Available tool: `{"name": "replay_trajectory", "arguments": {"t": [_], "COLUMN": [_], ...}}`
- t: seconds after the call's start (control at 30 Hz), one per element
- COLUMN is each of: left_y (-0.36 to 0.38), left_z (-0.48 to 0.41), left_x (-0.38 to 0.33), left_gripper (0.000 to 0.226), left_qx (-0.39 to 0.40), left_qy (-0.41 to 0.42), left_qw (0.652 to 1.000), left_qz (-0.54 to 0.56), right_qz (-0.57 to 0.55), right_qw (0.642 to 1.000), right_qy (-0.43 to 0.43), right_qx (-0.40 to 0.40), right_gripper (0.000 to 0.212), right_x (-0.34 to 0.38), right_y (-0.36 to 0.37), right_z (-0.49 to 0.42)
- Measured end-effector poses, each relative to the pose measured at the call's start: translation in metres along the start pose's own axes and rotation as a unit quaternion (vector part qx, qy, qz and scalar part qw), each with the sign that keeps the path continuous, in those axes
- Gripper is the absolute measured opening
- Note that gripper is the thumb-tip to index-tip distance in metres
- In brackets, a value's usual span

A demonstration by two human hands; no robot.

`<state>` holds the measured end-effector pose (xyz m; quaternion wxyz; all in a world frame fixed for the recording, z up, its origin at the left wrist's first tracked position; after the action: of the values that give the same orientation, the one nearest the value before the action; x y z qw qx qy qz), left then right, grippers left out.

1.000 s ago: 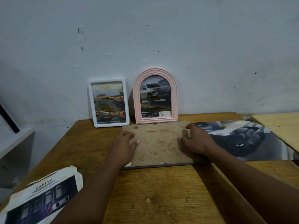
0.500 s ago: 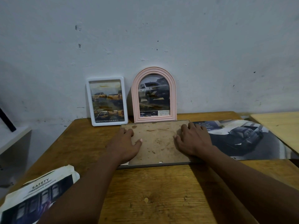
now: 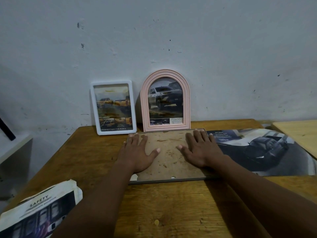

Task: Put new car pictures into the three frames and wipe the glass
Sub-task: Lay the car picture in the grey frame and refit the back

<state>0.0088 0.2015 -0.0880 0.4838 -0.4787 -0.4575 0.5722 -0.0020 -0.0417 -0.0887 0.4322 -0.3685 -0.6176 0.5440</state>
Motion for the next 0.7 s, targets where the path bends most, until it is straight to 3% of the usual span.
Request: {"name": "replay_trajectory", "arguments": {"t": [0.13,0.4,0.53,0.63,0.7], "left_y": [-0.002,0.0,-0.013,-0.021,-0.017], "left_z": [0.003,0.009,0.014,0.02,0.025], "left_x": [-0.002,-0.002,0.004,0.012,0.015], "left_gripper": [0.096,0.088,0.073,0.068,0.069], "left_qx": [0.0,-0.026,-0.063,-0.076,-0.045], "left_qy": [-0.005,-0.008,-0.01,-0.006,-0.009], "left_qw": [1.0,1.0,0.996,0.993,0.993], "left_qz": [-0.007,-0.01,0.064,0.09,0.105], "right_qz": [-0.009,-0.059,-0.079,-0.025,-0.051], "right_qw": [1.0,0.993,0.968,0.967,0.968], "right_qy": [0.003,0.018,0.116,0.174,0.173], "right_qx": [-0.019,-0.104,-0.208,-0.183,-0.172], "right_gripper": [0.09,0.075,0.058,0.047,0.04], "right_x": [0.003,0.004,-0.014,-0.029,-0.029], "right_y": [-0.002,-0.013,-0.038,-0.051,-0.051], "right_z": [0.004,0.012,0.026,0.041,0.046]}}
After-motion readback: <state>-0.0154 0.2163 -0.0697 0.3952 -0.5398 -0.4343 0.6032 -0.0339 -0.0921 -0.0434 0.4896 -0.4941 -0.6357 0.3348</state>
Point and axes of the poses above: each hand's wrist, its own z-axis away from the middle knuckle, its own y-axis out of the palm, x = y × z, the point moved 6 cm from there along -z, towards the middle knuckle, and after that the axes turned 13 degrees about -y, right-handed, at the moved point
